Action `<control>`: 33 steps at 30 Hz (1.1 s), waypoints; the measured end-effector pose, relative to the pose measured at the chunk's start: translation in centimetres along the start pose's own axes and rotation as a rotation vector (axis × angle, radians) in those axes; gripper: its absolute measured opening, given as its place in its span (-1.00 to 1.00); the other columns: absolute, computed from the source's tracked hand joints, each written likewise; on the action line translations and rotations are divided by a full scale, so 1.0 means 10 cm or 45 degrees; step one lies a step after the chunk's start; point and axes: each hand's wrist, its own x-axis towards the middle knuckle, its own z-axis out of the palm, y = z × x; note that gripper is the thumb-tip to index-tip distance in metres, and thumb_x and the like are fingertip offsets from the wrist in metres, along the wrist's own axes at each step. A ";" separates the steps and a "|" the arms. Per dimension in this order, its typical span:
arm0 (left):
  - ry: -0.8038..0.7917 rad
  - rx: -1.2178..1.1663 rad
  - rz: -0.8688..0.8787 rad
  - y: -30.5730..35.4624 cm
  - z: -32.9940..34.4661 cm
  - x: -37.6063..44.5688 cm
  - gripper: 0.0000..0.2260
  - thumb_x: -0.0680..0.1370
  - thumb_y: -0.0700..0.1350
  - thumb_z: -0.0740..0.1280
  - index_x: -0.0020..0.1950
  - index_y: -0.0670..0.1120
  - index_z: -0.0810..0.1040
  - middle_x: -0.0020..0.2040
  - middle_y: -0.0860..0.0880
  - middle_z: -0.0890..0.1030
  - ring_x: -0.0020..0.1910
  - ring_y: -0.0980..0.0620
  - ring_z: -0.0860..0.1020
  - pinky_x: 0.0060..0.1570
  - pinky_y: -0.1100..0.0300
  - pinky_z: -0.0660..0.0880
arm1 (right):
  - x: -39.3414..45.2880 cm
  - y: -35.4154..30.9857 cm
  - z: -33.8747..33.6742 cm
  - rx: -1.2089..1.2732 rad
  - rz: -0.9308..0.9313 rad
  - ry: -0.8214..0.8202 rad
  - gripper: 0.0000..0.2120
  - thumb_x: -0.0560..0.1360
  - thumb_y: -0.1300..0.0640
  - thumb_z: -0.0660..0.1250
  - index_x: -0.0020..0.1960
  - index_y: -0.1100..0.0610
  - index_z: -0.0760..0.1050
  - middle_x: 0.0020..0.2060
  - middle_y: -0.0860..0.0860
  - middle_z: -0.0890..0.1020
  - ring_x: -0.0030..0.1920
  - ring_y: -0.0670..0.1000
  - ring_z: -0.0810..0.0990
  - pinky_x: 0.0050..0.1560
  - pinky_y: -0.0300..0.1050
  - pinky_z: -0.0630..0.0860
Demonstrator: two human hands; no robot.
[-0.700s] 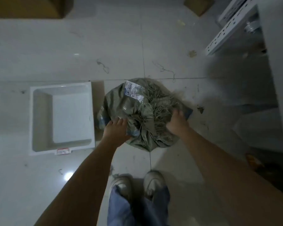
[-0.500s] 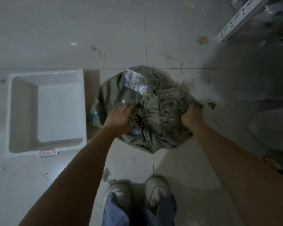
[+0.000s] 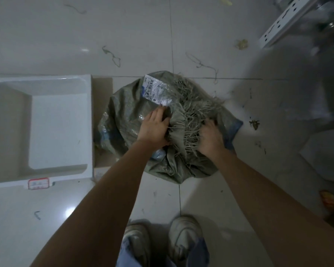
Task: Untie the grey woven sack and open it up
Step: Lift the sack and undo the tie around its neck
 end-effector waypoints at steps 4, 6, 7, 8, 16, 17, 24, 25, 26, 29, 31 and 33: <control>0.003 -0.197 -0.032 0.01 -0.24 -0.13 -0.41 0.34 0.07 0.44 0.31 -0.13 0.46 0.32 -0.16 0.38 0.30 -0.17 0.37 0.28 0.01 0.35 | -0.15 -0.10 -0.18 0.349 -0.010 0.051 -0.78 0.46 0.27 0.28 0.09 0.27 0.56 0.10 0.25 0.57 0.22 0.24 0.48 0.23 0.05 0.43; 0.010 -0.313 -0.036 0.03 -0.44 -0.21 -0.48 0.38 0.01 0.42 0.28 -0.16 0.48 0.24 -0.18 0.47 0.21 -0.17 0.45 0.17 0.04 0.44 | -0.28 -0.21 -0.40 0.496 0.078 0.028 -0.73 0.50 0.31 0.25 0.19 0.29 0.48 0.14 0.25 0.55 0.18 0.24 0.50 0.20 0.07 0.45; 0.007 -0.364 -0.038 0.05 -0.55 -0.25 -0.52 0.41 -0.02 0.40 0.28 -0.17 0.48 0.23 -0.19 0.51 0.19 -0.16 0.48 0.13 0.08 0.45 | -0.35 -0.27 -0.52 0.576 0.118 0.023 -0.71 0.50 0.33 0.24 0.21 0.31 0.44 0.14 0.27 0.55 0.17 0.24 0.51 0.19 0.07 0.45; 0.002 -0.413 -0.049 0.06 -0.65 -0.29 -0.55 0.43 -0.05 0.38 0.28 -0.17 0.48 0.21 -0.19 0.53 0.18 -0.16 0.51 0.10 0.10 0.44 | -0.41 -0.31 -0.62 0.642 0.133 0.025 -0.71 0.50 0.35 0.24 0.22 0.31 0.43 0.15 0.28 0.55 0.16 0.24 0.52 0.18 0.05 0.45; 0.085 -0.611 -0.093 0.33 -1.39 -0.66 -0.53 0.46 -0.03 0.38 0.31 -0.13 0.35 0.19 -0.17 0.59 0.15 -0.18 0.55 0.03 0.07 0.46 | -0.91 -0.60 -1.36 1.069 0.137 0.107 -0.72 0.53 0.41 0.15 0.21 0.34 0.43 0.13 0.31 0.56 0.16 0.29 0.53 0.20 0.13 0.46; 0.099 -0.648 -0.101 0.37 -1.46 -0.70 -0.52 0.46 -0.03 0.38 0.32 -0.12 0.34 0.21 -0.16 0.58 0.16 -0.18 0.55 0.08 0.03 0.49 | -0.96 -0.62 -1.44 1.131 0.156 0.109 -0.75 0.53 0.41 0.16 0.18 0.33 0.45 0.06 0.29 0.58 0.10 0.27 0.55 0.16 0.12 0.49; 0.225 -1.038 -0.219 0.68 -2.02 -1.00 -0.37 0.37 -0.18 0.50 0.33 -0.23 0.27 0.25 -0.16 0.49 0.21 -0.07 0.49 0.12 0.13 0.42 | -1.29 -0.80 -1.97 1.331 0.211 0.232 -0.72 0.53 0.36 0.17 0.19 0.22 0.50 0.00 0.28 0.62 -0.10 0.22 0.60 0.02 0.06 0.56; 0.235 -1.063 -0.249 0.72 -2.09 -1.04 -0.35 0.35 -0.19 0.51 0.32 -0.24 0.25 0.24 -0.15 0.48 0.20 -0.05 0.48 0.11 0.12 0.42 | -1.36 -0.84 -2.04 1.361 0.205 0.265 -0.73 0.54 0.33 0.17 0.17 0.19 0.51 -0.04 0.22 0.63 -0.05 0.21 0.61 0.06 0.07 0.56; 0.254 -1.095 -0.271 0.75 -2.16 -1.07 -0.32 0.33 -0.20 0.53 0.33 -0.25 0.23 0.24 -0.14 0.47 0.22 -0.04 0.46 0.15 0.09 0.43 | -1.42 -0.87 -2.12 1.391 0.185 0.291 -0.75 0.55 0.30 0.16 0.16 0.17 0.51 -0.10 0.15 0.62 -0.06 0.17 0.60 0.04 0.01 0.56; 0.346 -1.258 -0.362 0.83 -2.35 -1.17 -0.25 0.31 -0.22 0.54 0.38 -0.23 0.22 0.28 -0.10 0.45 0.29 -0.03 0.43 0.23 0.12 0.39 | -1.57 -0.93 -2.30 1.579 0.255 0.358 -0.74 0.56 0.13 0.13 0.10 0.24 0.51 -0.12 0.23 0.57 -0.04 0.17 0.56 -0.02 -0.07 0.50; 0.378 -1.369 -0.414 0.85 -2.47 -1.23 -0.33 0.34 -0.23 0.52 0.37 -0.23 0.30 0.30 -0.13 0.49 0.30 -0.09 0.47 0.19 0.17 0.41 | -1.62 -0.93 -2.35 1.861 0.359 0.426 -0.62 0.45 -0.05 0.16 0.09 0.15 0.57 0.11 0.28 0.57 0.12 0.24 0.54 0.23 0.12 0.47; 0.397 -1.440 -0.442 0.87 -2.56 -1.28 -0.48 0.36 -0.23 0.51 0.29 -0.24 0.45 0.21 -0.15 0.57 0.18 -0.09 0.56 0.08 0.23 0.45 | -1.53 -0.86 -2.31 2.144 0.465 0.582 -0.60 0.33 -0.12 0.16 0.00 0.04 0.61 0.22 0.17 0.55 0.20 0.18 0.51 0.30 0.15 0.42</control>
